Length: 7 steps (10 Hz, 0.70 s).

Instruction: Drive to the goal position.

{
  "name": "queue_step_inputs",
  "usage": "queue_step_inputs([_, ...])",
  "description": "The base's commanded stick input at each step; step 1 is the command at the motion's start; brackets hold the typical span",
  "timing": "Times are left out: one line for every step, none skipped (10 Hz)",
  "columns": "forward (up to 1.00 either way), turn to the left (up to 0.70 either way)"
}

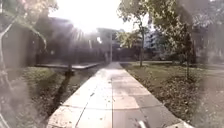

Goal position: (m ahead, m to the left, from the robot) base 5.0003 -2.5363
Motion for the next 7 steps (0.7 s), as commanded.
queue_step_inputs([0.50, 0.00])
queue_step_inputs([0.50, 0.00])
queue_step_inputs([0.50, 0.00])
queue_step_inputs([0.50, 0.00])
queue_step_inputs([0.50, 0.00])
queue_step_inputs([0.50, 0.00])
queue_step_inputs([0.50, 0.00])
